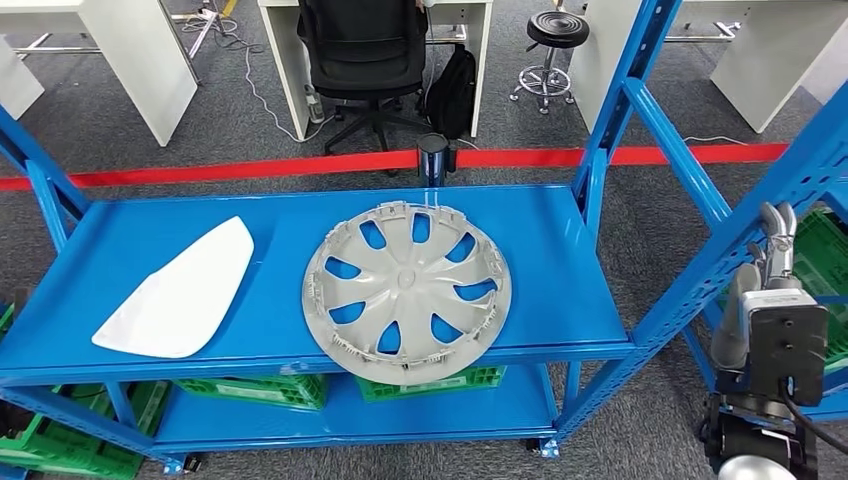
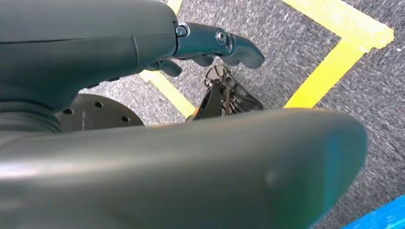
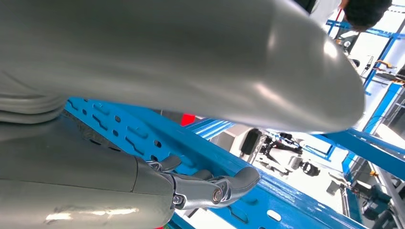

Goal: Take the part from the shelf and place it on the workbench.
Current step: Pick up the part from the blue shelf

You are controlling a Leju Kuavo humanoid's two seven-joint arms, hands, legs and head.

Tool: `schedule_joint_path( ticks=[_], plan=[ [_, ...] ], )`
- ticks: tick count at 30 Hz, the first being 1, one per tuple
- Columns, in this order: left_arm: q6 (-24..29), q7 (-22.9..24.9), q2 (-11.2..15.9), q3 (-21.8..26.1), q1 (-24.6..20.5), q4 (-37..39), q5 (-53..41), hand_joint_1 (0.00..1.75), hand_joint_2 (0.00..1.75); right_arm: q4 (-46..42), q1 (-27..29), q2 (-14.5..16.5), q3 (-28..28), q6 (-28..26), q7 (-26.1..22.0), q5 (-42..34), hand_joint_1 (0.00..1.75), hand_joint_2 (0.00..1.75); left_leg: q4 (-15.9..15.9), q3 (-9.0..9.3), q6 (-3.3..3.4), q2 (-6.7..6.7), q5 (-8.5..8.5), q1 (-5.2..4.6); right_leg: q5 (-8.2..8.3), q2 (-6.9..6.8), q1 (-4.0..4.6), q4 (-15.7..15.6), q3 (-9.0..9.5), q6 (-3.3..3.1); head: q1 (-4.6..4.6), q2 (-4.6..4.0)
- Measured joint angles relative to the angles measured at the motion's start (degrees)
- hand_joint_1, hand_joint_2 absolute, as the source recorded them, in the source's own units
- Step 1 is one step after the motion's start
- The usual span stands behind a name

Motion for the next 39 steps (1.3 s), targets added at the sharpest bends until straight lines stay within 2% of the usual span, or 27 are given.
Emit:
schedule_joint_path(
  ticks=[14,39],
  plan=[
    [0.0,0.0,0.0,0.0,-0.2,0.0,0.0,0.00,0.00,-0.3,-0.2,-0.9,1.2,0.1,0.0,0.0,0.00,0.00,-0.4,0.32,-0.30,-0.37,0.16,0.03,-0.01,0.17,0.10,0.1,0.01,-0.43,-0.16,0.00],
    [0.0,0.0,0.2,0.0,-0.2,0.0,0.0,0.00,0.00,-0.5,-0.3,-1.3,1.7,0.1,0.0,0.0,0.00,0.00,-0.6,0.60,-0.35,-0.48,0.12,0.03,-0.10,0.29,0.12,0.1,0.15,-0.53,-0.22,0.00]
  ],
)
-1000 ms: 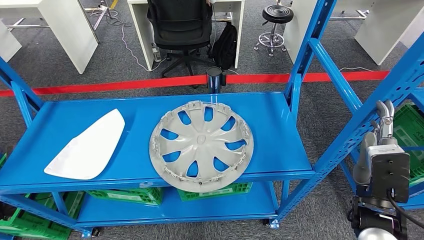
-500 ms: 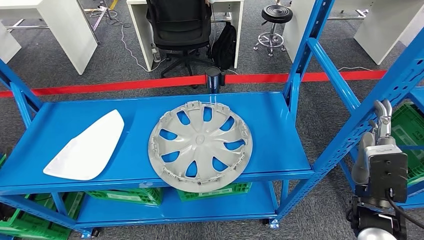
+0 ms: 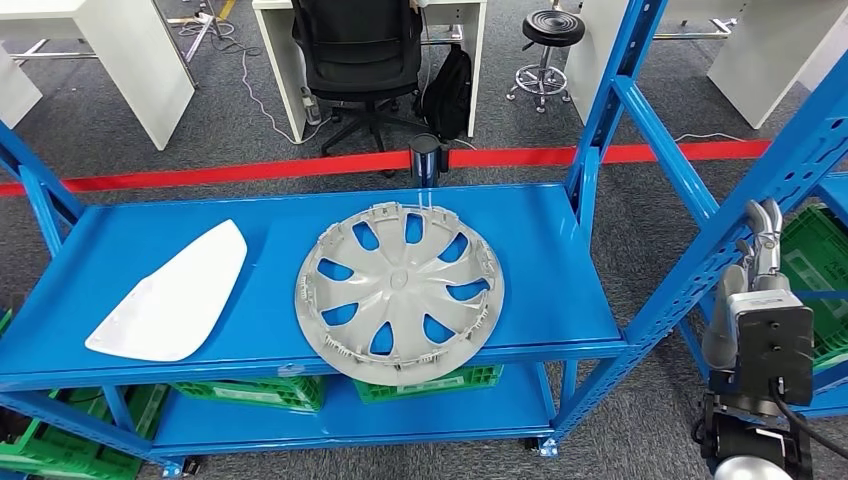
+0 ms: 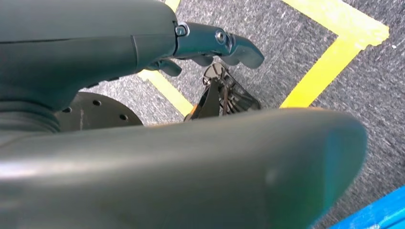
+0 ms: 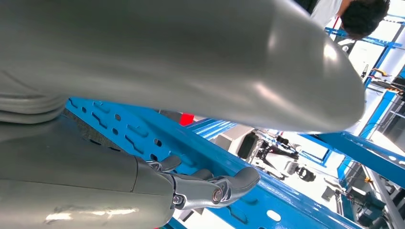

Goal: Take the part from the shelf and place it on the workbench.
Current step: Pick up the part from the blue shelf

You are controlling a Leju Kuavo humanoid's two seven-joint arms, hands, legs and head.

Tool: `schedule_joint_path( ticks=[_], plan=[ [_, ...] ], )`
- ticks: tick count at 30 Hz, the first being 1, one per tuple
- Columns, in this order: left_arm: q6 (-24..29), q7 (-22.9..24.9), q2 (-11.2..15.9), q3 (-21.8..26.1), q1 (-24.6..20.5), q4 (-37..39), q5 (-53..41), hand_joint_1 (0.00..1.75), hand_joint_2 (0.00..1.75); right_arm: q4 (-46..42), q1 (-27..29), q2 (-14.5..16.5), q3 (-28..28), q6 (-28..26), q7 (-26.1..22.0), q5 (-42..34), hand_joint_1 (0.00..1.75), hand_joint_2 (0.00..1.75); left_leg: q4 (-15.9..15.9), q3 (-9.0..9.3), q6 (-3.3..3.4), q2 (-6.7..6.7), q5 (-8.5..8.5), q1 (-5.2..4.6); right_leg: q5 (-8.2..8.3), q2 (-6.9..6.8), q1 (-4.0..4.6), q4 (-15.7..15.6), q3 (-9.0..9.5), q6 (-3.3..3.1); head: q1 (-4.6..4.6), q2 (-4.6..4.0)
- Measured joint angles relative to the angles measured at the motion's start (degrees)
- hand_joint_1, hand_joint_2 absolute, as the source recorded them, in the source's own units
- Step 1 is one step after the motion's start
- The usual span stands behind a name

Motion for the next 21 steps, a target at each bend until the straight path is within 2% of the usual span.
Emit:
schedule_joint_path(
  ticks=[16,18,21],
  plan=[
    [-0.1,0.1,0.1,0.0,0.0,0.0,-0.3,0.00,0.00,-0.1,0.2,0.0,0.2,-0.7,-0.6,1.0,0.00,0.00,-0.1,0.17,0.01,-0.11,-0.05,-0.02,-0.07,0.04,0.02,0.0,0.05,-0.03,-0.09,0.00],
    [-0.2,0.3,0.0,0.0,-0.1,0.0,-1.2,0.00,0.00,-0.9,2.1,0.9,-0.5,-4.8,-3.7,7.0,0.00,0.00,-0.1,0.13,0.05,-0.46,0.21,-0.01,-0.12,-0.18,0.04,0.0,0.03,0.01,-0.18,0.00],
    [-0.2,0.8,-0.3,-0.1,0.0,0.0,-2.4,0.00,0.00,-4.2,7.1,4.7,-3.9,-15.3,-9.2,21.5,0.00,0.00,-0.1,-0.25,-0.22,-1.83,1.01,-0.01,-0.33,-1.47,0.06,0.0,0.11,0.04,-0.33,0.00]
  ],
)
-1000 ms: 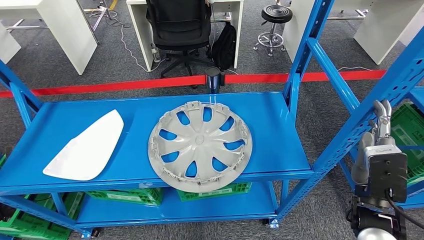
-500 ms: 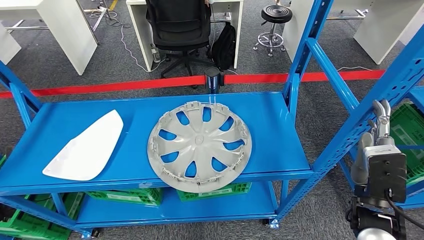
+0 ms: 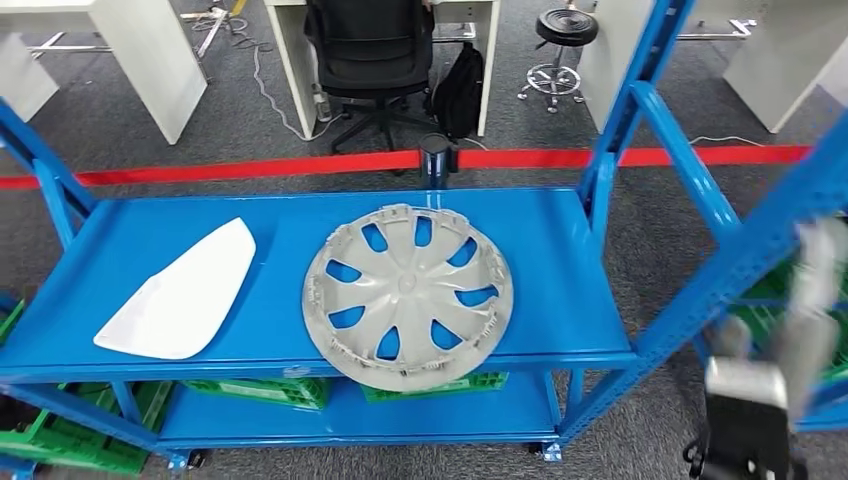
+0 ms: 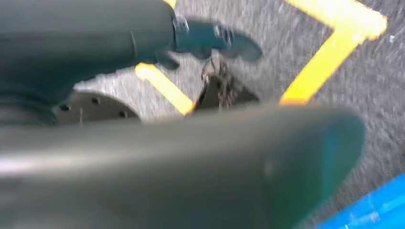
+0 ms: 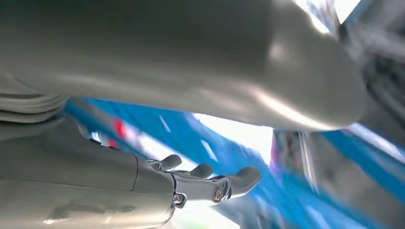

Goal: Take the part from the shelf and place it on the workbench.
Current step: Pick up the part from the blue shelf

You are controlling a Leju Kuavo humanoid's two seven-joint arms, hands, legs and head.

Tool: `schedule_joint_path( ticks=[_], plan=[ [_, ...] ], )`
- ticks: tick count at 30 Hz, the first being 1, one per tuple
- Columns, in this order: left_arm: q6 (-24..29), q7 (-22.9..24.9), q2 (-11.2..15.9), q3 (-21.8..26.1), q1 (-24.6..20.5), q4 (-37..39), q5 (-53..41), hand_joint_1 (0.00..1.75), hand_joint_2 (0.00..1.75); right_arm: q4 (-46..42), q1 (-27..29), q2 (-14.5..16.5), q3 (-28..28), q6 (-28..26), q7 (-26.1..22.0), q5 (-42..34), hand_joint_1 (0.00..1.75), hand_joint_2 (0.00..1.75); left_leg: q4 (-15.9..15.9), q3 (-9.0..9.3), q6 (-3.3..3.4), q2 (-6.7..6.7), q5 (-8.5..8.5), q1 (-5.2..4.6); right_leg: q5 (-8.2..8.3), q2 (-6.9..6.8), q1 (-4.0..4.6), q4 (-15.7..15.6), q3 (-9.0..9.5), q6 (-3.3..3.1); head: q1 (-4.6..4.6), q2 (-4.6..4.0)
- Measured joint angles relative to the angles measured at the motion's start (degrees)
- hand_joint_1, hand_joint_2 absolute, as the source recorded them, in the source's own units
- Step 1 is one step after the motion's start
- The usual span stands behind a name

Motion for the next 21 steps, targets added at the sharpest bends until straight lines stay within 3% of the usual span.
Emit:
schedule_joint_path(
  ticks=[2,11,14,17,21],
  plan=[
    [0.1,0.1,-0.2,-0.1,0.4,0.0,-0.3,0.00,0.00,-1.8,2.0,1.8,-2.6,-2.9,-0.6,4.1,0.00,0.00,0.0,-0.29,-0.15,-0.66,0.31,0.01,-0.07,-0.69,0.03,0.0,-0.02,-0.05,-0.04,0.00],
    [0.2,0.2,-0.6,-0.2,0.9,0.0,-0.7,0.00,0.00,-5.2,5.1,7.7,-8.8,-3.1,-2.7,6.1,0.00,0.00,0.1,-0.96,-0.11,-1.32,0.30,-0.08,-0.24,-1.24,-0.01,-0.2,-0.30,0.09,0.13,0.00],
    [0.3,0.2,-0.8,-0.2,0.9,0.0,-0.6,0.00,0.00,-6.5,5.6,10.6,-12.1,-3.1,-6.9,2.9,0.00,0.00,0.1,-0.95,-0.06,-1.33,0.27,-0.14,-0.28,-1.27,-0.06,-0.2,-0.35,0.17,0.17,0.00],
    [0.5,0.2,-0.9,-0.2,1.1,0.0,-0.4,0.00,0.00,-8.2,6.8,14.4,-19.0,-3.1,-11.9,-4.1,0.00,0.00,0.2,-1.02,0.01,-1.36,0.23,-0.17,-0.33,-1.38,-0.09,-0.3,-0.32,0.24,0.18,0.00],
    [0.5,0.2,-1.0,-0.2,1.2,0.1,-0.3,0.00,0.00,-9.3,7.6,17.6,-25.8,-3.1,-13.7,-7.0,0.00,0.00,0.2,-1.08,0.09,-1.38,0.16,-0.21,-0.34,-1.37,-0.13,-0.3,-0.32,0.26,0.21,0.00]
  ],
)
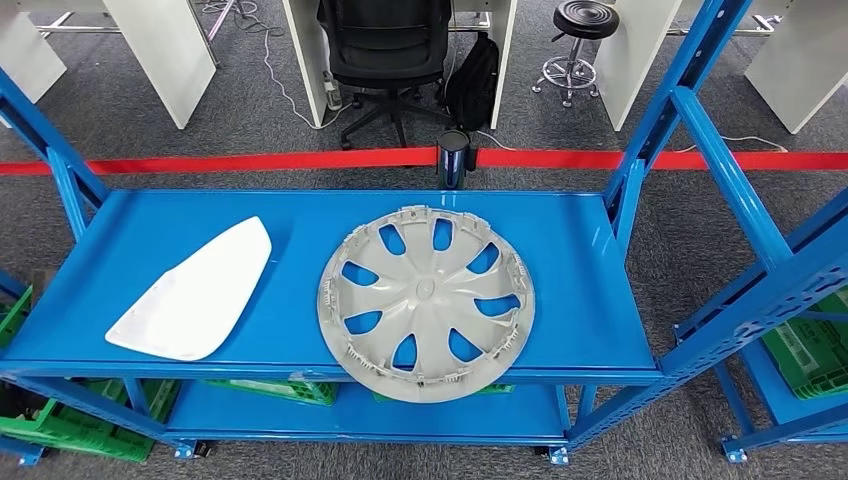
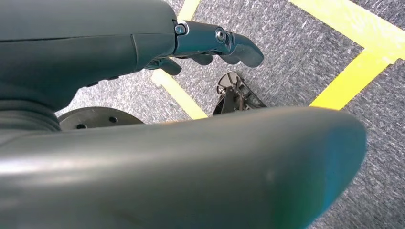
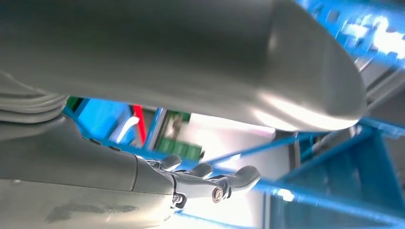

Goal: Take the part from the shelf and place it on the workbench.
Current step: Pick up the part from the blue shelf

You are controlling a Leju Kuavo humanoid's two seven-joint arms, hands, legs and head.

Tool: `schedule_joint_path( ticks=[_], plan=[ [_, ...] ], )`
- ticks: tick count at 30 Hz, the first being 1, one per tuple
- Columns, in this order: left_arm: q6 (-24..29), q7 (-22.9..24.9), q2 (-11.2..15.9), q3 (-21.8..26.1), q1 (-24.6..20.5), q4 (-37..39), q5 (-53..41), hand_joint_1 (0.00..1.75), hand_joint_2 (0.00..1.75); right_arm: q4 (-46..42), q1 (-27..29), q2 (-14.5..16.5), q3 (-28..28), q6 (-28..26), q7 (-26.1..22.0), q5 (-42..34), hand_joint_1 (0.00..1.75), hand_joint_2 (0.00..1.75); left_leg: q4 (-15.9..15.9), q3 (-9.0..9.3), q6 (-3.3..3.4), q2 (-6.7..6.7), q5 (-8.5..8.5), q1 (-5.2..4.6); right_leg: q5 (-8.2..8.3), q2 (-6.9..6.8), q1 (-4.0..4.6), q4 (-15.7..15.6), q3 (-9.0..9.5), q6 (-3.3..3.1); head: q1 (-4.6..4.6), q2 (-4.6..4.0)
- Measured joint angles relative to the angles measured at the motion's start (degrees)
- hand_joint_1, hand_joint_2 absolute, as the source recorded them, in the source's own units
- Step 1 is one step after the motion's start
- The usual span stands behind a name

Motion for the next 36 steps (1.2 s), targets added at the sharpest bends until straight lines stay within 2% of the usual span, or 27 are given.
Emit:
schedule_joint_path(
  ticks=[8,15,19,26,36],
  plan=[
    [0.0,0.0,-0.3,0.0,0.0,0.0,0.5,0.00,0.00,-1.0,0.3,6.3,-10.7,0.0,-2.2,-4.2,0.00,0.00,0.0,-0.02,0.01,-0.01,-0.01,-0.01,-0.02,-0.02,-0.01,0.0,0.03,0.04,0.01,0.00],
    [0.0,0.0,-0.5,0.0,0.0,0.0,0.5,0.00,0.00,-1.4,0.5,8.5,-14.7,0.1,-2.5,-4.8,0.00,0.00,0.0,-0.02,0.02,0.00,-0.02,-0.01,-0.02,-0.03,-0.02,0.0,0.03,0.04,0.01,0.00],
    [0.2,0.0,-0.6,0.0,0.0,0.0,0.8,0.00,0.00,-1.4,0.9,9.4,-16.3,0.1,-0.4,-4.7,0.00,0.00,0.0,-0.02,0.02,-0.01,-0.02,-0.01,-0.02,-0.03,-0.02,0.0,0.04,0.04,0.02,0.00],
    [0.4,0.0,-0.6,0.0,-0.1,0.0,0.6,0.00,0.00,-1.4,1.7,9.1,-15.3,0.2,0.8,-1.5,0.00,0.00,0.0,-0.07,0.02,-0.02,-0.02,-0.02,-0.02,-0.06,-0.03,0.0,0.06,0.05,-0.01,0.00],
    [0.0,-0.1,-0.6,0.0,-0.2,0.0,0.4,0.00,0.00,-1.4,1.2,4.9,-7.2,0.2,7.6,8.5,0.00,0.00,0.0,-0.12,0.03,-0.05,-0.01,-0.02,-0.01,-0.09,-0.04,0.0,0.08,0.07,-0.01,0.00]
  ],
)
